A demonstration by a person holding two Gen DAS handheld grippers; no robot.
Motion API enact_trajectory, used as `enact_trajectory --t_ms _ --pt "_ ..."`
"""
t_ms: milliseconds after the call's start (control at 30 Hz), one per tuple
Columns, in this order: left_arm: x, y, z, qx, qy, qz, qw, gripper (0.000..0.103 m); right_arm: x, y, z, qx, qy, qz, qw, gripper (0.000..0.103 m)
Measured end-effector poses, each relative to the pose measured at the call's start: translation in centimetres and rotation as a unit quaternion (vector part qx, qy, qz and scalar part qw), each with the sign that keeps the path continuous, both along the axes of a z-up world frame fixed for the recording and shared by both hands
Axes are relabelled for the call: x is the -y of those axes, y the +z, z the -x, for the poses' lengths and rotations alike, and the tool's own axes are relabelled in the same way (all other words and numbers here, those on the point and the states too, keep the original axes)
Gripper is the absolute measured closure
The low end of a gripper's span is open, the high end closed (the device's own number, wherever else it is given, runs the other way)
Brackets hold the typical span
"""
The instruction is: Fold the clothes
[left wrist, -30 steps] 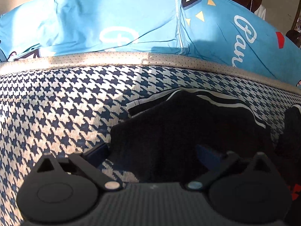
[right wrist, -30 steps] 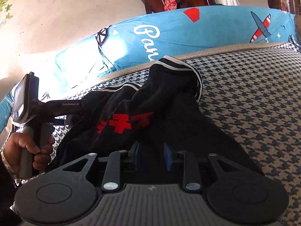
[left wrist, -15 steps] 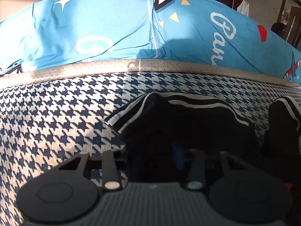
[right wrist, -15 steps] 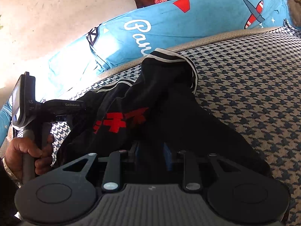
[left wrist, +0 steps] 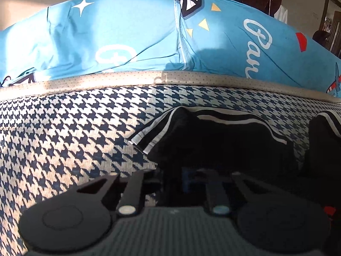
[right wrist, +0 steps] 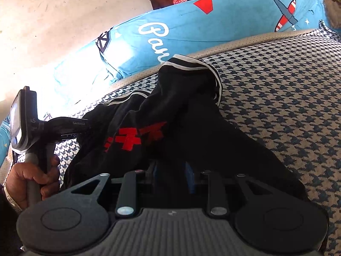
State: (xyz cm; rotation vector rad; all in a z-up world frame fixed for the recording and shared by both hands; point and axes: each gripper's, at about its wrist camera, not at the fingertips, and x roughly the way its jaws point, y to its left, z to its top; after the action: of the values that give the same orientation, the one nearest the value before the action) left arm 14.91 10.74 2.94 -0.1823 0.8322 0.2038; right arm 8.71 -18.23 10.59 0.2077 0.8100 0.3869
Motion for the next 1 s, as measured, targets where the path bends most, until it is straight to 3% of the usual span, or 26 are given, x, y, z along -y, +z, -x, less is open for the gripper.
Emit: enact_trajectory --t_ms 200,433,567,1000 --pt "0.2 0.3 0.3 0.011 0.017 -0.027 0.9994 0.091 0.1 0.1 -0.1 0.001 -0.001 -0.003 1.000 0.076" --pt "0.6 1.0 0.9 0.019 0.059 -0.102 0.9929 0.091 0.2 0.1 -0.1 0.003 -0.004 -0.002 1.000 0.076" --pt "-0.2 0.9 1.4 0.012 0.091 -0.148 0.9848 0.091 0.2 0.1 -0.3 0.003 -0.003 -0.001 1.000 0.076" --pt "-5.6 1.7 7.0 -0.034 0.222 -0.141 0.9642 0.091 -0.4 1.0 -0.6 0.018 -0.006 0.006 1.000 0.076"
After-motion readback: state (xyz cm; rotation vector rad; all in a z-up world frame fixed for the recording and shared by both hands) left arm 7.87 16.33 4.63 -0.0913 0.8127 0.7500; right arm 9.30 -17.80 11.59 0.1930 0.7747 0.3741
